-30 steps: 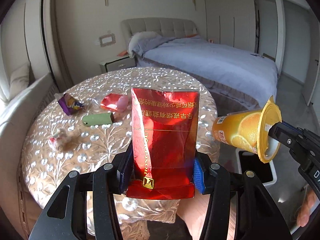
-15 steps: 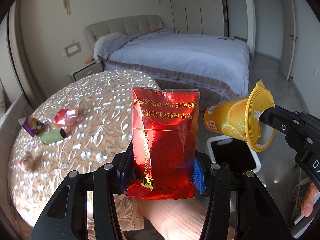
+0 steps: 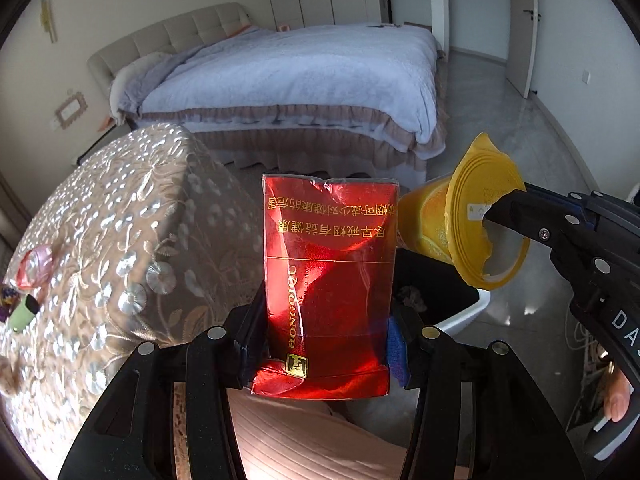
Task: Collect trash
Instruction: 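Carry the red pack and yellow cup over the white bin and open both tools, then move both tools back from the bin to the table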
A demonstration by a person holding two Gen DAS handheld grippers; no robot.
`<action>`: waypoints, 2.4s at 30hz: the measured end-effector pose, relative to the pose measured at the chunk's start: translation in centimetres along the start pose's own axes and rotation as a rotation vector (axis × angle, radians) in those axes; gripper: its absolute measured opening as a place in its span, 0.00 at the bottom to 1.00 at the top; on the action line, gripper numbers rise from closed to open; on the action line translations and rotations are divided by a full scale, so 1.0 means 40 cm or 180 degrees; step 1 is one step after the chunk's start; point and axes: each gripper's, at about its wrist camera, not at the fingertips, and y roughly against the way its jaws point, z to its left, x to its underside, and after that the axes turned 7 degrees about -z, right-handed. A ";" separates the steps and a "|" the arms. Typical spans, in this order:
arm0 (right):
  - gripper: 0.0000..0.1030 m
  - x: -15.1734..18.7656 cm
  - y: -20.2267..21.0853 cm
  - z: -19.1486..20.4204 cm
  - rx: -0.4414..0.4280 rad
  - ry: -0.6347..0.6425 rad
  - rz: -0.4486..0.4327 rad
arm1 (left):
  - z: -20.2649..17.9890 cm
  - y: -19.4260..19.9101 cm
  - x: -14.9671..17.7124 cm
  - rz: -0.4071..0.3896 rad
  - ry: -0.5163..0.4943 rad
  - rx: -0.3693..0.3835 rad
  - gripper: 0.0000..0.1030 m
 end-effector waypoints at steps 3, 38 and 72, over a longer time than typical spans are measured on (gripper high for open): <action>0.08 0.020 -0.026 -0.033 0.0084 -0.0041 0.0115 | -0.024 -0.054 0.001 0.0128 -0.0077 0.0072 0.48; 0.91 0.227 -0.333 -0.298 0.0840 0.0140 0.1453 | -0.230 -0.479 0.099 0.1230 -0.0838 0.0777 0.95; 0.96 -0.038 -0.111 0.043 0.0182 0.0667 0.0049 | 0.109 0.019 -0.003 -0.0161 0.0129 -0.0284 0.95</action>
